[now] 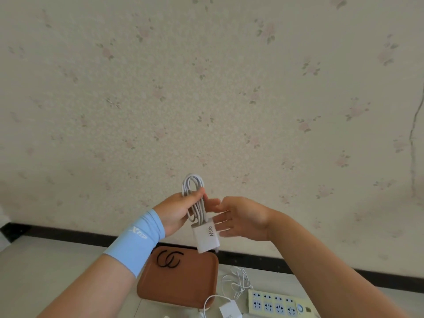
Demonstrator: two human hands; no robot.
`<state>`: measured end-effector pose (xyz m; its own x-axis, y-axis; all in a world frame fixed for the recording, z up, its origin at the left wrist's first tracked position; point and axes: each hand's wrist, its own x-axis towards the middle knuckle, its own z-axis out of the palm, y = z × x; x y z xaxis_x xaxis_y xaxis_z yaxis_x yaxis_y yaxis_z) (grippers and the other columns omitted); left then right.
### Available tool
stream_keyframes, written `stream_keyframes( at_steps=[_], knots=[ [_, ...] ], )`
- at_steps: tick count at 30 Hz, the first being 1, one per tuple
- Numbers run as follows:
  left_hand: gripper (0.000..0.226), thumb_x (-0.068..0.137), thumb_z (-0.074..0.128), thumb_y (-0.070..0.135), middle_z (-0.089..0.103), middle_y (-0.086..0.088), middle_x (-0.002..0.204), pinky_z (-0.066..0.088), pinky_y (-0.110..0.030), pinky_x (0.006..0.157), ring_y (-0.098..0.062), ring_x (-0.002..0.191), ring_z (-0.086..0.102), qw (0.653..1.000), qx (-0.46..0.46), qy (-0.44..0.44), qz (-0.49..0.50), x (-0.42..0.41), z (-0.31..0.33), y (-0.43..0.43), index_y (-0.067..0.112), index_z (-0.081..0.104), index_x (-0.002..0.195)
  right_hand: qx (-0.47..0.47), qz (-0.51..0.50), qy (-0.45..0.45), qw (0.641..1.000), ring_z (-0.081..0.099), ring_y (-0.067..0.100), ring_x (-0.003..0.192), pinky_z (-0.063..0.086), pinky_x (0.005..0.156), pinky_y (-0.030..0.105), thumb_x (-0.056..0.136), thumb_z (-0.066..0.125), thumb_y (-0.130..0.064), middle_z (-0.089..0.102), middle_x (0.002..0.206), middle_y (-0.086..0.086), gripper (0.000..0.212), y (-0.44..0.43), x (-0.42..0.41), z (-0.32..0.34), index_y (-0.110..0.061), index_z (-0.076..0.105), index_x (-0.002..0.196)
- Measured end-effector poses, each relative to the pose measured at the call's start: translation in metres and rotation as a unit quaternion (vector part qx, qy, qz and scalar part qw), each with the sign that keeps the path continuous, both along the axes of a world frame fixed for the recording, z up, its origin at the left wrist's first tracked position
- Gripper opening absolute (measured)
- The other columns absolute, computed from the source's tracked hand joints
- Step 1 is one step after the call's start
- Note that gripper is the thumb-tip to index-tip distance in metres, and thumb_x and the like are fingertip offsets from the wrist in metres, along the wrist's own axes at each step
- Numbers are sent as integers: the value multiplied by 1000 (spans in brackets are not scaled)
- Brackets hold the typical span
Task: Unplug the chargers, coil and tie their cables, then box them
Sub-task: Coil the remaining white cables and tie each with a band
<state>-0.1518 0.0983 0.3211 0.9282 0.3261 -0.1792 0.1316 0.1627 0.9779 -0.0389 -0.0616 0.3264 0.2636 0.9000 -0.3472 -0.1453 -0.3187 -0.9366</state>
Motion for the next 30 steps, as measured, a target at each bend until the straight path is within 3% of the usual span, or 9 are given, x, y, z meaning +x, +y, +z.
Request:
stream_keyframes(
  at_steps=[4,7,10,12,16,20,22,25,30],
  knots=[
    [35,92,57,43,74,-8,92,52,-41,95,-33,97,71,995,32,74,-60,-10,-8,7,8,61,92,-26,-140,-205,968,66,23,93,57,87,43,104,37,-44,64,113,7,40,11,-2,3,-19,53,132],
    [35,91,58,46,65,-1,76,56,-40,84,-28,79,69,984,74,114,-118,-14,-10,10,11,58,91,4,-127,-297,946,59,14,68,50,64,33,99,38,-64,68,94,4,44,24,-17,8,-30,55,121],
    [28,96,58,39,62,-1,72,55,-42,81,-24,70,65,973,120,133,-149,-16,-11,10,12,56,89,-25,-113,-384,916,61,10,69,46,64,28,90,42,-76,66,83,-4,54,46,-30,1,-27,63,101],
    [22,96,60,32,62,-1,71,56,-42,77,-24,67,64,969,136,142,-150,-17,-12,12,11,57,89,-47,-127,-425,895,63,12,67,47,60,28,91,50,-69,65,74,-4,49,60,-34,-6,-22,63,84],
    [18,91,69,25,67,-6,77,56,-35,66,-23,65,65,975,115,150,-117,-21,-15,26,9,61,94,-37,-169,-366,914,49,13,52,41,50,27,94,58,-37,55,60,-1,33,82,-30,-15,-11,62,74],
    [23,90,70,21,74,-8,101,58,-37,84,-24,92,71,977,63,158,-131,-24,-31,50,8,62,106,-31,-174,-359,917,41,12,45,34,44,23,92,60,-30,49,51,-3,32,104,-30,-25,-10,60,66],
    [33,92,66,17,70,-14,118,56,-36,89,-27,108,68,974,16,170,-150,-27,-44,60,2,58,120,-46,-151,-364,918,41,14,46,33,44,23,90,60,-30,49,53,-1,32,118,-30,-34,-7,63,69],
    [40,94,59,13,68,-20,120,50,-38,102,-28,111,66,973,-41,183,-133,-31,-65,78,-7,53,128,-68,-106,-366,922,38,15,45,33,45,25,92,61,-40,42,49,-1,43,142,-29,-50,-11,53,61],
    [26,78,67,16,72,-22,99,54,-44,95,-39,97,69,971,-99,214,-38,-41,-103,120,2,62,99,-98,7,-252,963,49,19,48,42,52,29,97,41,-66,61,71,8,64,176,-24,-86,-7,64,99]
  ],
)
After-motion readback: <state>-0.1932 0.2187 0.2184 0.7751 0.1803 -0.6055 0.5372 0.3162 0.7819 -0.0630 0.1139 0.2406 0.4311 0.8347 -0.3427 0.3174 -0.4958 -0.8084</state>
